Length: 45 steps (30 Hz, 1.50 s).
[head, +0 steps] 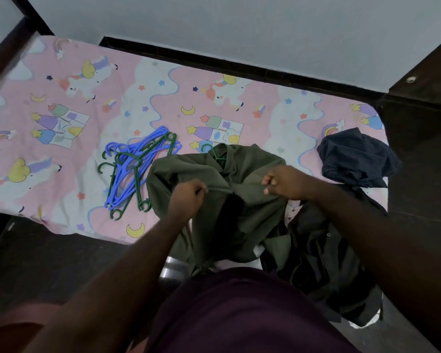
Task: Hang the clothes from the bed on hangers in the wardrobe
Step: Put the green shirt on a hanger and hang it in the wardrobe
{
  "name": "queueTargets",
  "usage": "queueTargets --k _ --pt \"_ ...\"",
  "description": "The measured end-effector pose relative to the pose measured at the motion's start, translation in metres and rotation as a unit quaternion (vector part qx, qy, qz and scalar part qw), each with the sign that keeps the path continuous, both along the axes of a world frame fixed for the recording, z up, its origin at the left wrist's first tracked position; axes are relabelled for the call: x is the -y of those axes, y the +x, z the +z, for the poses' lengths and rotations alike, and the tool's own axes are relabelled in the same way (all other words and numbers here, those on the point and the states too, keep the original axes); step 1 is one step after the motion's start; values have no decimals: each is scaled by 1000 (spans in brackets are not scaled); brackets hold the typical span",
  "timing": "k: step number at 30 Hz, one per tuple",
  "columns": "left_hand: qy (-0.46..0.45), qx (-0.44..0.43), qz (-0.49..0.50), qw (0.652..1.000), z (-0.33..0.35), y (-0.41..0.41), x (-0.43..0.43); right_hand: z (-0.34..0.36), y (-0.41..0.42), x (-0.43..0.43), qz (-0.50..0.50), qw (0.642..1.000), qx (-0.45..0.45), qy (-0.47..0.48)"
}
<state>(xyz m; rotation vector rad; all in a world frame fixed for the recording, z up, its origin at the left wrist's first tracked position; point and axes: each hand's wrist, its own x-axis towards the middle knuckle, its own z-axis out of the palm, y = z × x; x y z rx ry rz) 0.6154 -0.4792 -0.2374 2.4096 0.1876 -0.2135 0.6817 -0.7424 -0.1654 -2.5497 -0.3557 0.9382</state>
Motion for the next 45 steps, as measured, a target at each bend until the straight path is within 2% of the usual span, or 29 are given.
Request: queueTargets --k 1,3,5,7,8,10,15,17,19,22,26,28,32,37,45 --pt "-5 31 4 999 13 8 0 3 8 -1 10 999 25 -33" --pt "-24 102 42 994 41 25 4 15 21 -5 -21 995 88 -33" --pt "-45 175 80 980 65 32 10 24 20 -14 -119 977 174 19" --pt "-91 186 98 973 69 25 16 18 0 -28 -204 951 220 70" --pt "-119 162 105 974 62 17 19 7 -15 -37 -223 952 190 88" --pt "-153 91 118 977 43 -6 28 -22 -50 -53 -252 954 74 141" --pt "-226 -12 152 962 29 -64 59 -57 -109 -72 -411 864 -96 277" --pt "-290 -60 181 938 28 -76 68 -59 -121 -75 -433 840 -137 298" --pt "-354 -92 240 899 22 -81 74 -60 -127 -73 -432 840 -147 294" --pt "-391 -137 309 856 18 -82 80 -61 -130 -69 -408 855 -143 286" --pt "-421 -176 335 824 23 -89 91 -65 -135 -63 -369 880 -123 272" --pt "-400 -155 349 833 23 -91 93 -69 -136 -58 -366 876 -130 284" --pt "-293 -122 350 881 19 -98 95 -70 -134 -44 -383 859 -143 307" --pt "-232 -97 332 909 18 -104 105 -67 -132 -34 -385 849 -132 337" --pt "-245 -79 302 918 22 -103 123 -57 -132 -19 -313 873 -114 355"
